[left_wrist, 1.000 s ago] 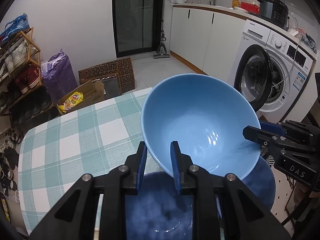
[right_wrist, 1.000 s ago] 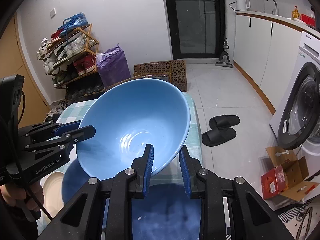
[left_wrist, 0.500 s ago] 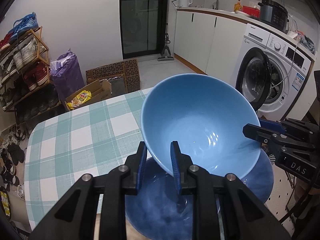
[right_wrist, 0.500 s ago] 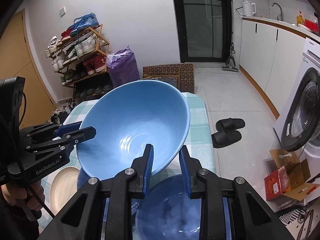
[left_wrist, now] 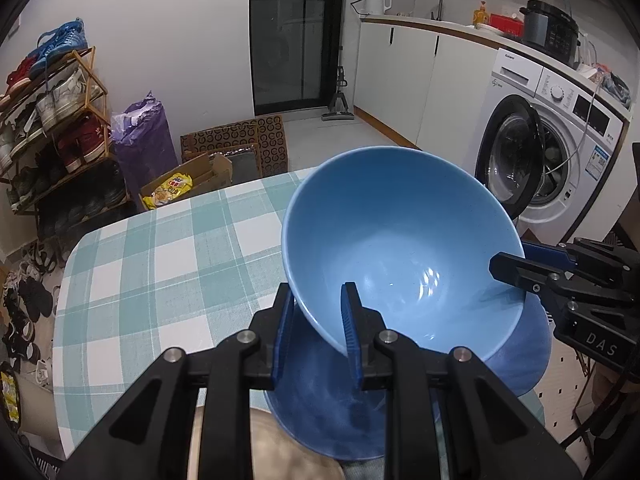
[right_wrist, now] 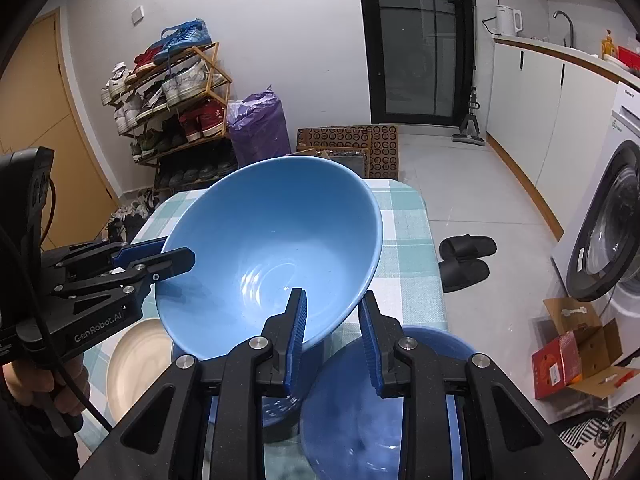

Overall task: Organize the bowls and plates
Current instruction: 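Carry the blue bowl with both grippers across the table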

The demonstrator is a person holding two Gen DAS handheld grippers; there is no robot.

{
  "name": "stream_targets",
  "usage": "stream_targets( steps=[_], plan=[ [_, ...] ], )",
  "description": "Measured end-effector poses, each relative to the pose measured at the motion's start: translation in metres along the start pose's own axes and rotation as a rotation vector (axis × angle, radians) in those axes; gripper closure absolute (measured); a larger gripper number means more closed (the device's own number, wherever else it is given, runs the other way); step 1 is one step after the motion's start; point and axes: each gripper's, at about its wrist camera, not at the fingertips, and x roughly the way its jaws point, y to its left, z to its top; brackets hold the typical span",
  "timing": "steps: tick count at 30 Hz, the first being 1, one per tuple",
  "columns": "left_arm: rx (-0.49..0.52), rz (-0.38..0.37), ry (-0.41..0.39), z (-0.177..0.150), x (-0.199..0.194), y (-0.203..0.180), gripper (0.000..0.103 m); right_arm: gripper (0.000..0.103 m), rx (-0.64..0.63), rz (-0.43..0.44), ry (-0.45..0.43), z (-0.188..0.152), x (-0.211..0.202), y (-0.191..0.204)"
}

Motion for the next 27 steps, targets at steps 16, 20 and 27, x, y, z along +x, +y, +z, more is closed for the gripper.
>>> stream_targets(
  steps=[16, 20, 27],
  plan=[
    [-0.027, -0.001, 0.010, -0.022, -0.004, 0.009, 0.081, 0.076, -0.023, 0.013, 0.005, -0.016, -0.002, 0.020],
    [-0.032, -0.002, 0.019, -0.028, -0.003, 0.010, 0.081, 0.076, -0.026, 0.010, 0.007, -0.019, 0.001, 0.023],
    [-0.058, -0.007, 0.032, -0.038, 0.000, 0.016, 0.081, 0.076, -0.032, 0.013, 0.024, -0.026, 0.009, 0.029]
  ],
)
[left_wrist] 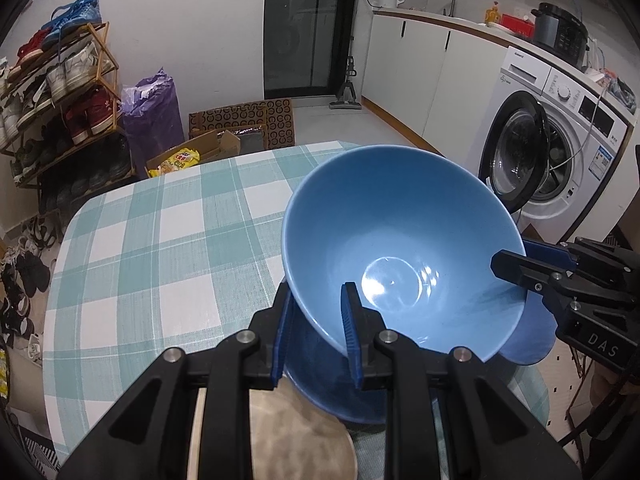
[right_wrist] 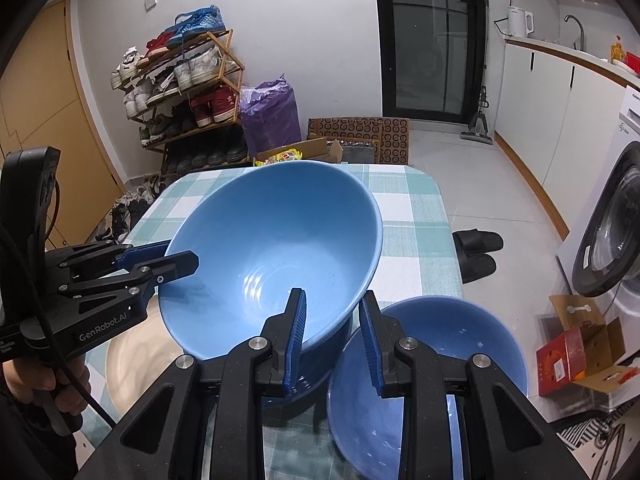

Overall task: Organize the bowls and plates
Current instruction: 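Carry the blue bowl with both grippers across the table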

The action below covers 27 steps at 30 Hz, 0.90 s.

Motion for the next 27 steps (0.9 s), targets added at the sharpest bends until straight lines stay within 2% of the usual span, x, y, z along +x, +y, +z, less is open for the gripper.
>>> stream_targets(
  steps=[27],
  plan=[
    [-0.036, 0.027, 0.032, -0.026, 0.011, 0.012, 0.081, 0.075, -0.004, 0.029, 0.071, -0.024, 0.027, 0.018]
  ],
)
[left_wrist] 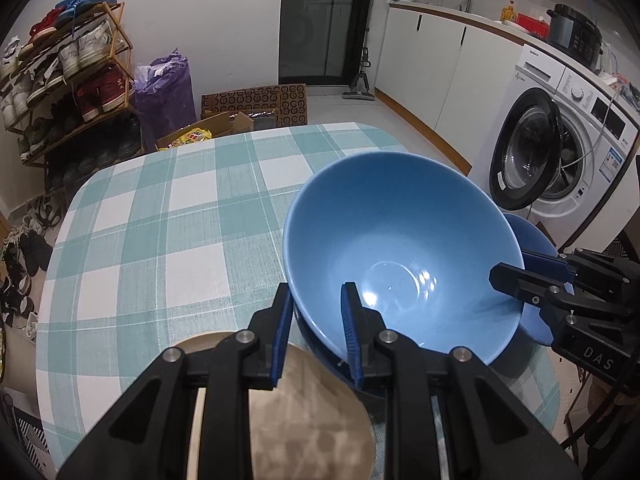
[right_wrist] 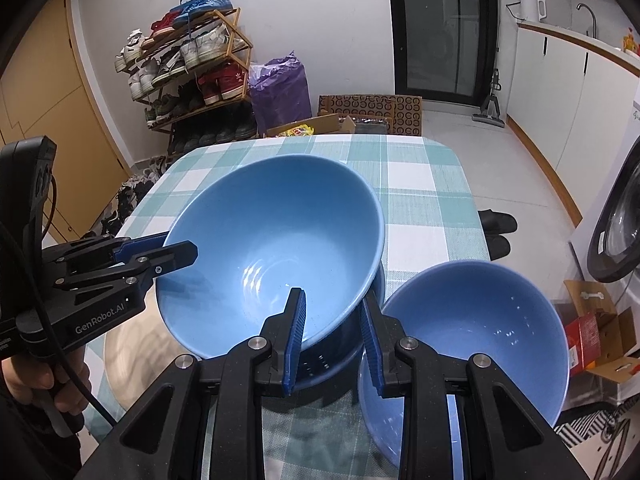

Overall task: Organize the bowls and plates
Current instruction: 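Carry the blue bowl with both grippers across the table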

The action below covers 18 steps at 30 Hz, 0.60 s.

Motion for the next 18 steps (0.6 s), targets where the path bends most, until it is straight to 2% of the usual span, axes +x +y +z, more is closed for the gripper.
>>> stream_targets(
  steps=[18],
  plan=[
    [0.005, 0.008, 0.021, -0.008, 0.010, 0.000, 0.081, 0.075, -0.008, -0.003, 0.020, -0.010, 0.010, -0.002]
  ],
)
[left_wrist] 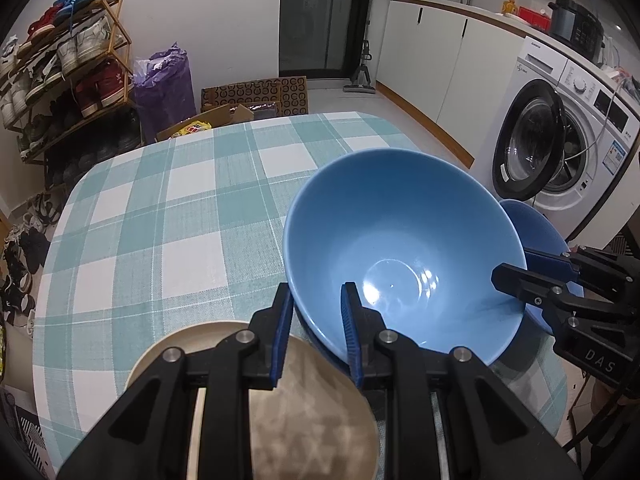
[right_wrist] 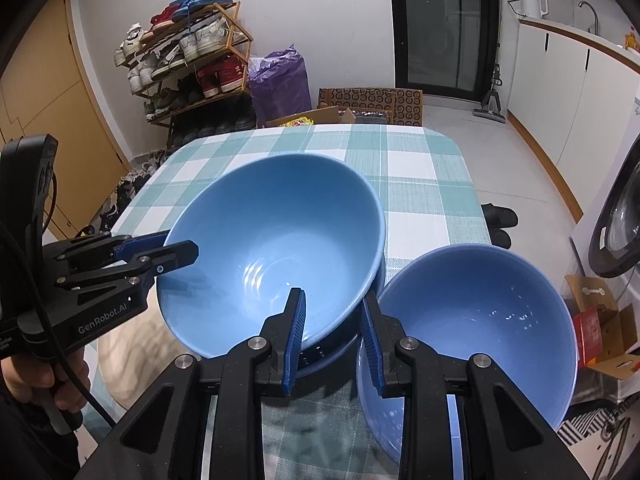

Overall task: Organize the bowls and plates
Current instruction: 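Carry the blue bowl with both grippers across the table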

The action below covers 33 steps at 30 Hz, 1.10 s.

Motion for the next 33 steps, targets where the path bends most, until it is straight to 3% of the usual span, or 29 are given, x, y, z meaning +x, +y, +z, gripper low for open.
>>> stream_targets(
  steps=[22, 33],
  plan=[
    [0.028, 0.026, 0.027, -0.009, 0.012, -0.001, 0.081, 0.075, -0.087, -0.099, 0.023, -0.008, 0.010, 0.014],
    [0.030, 0.027, 0.031, -0.010, 0.012, -0.002, 0.079, 0.065, -0.165, -0.170, 0.023, -0.010, 0.015, 0.027]
  ],
)
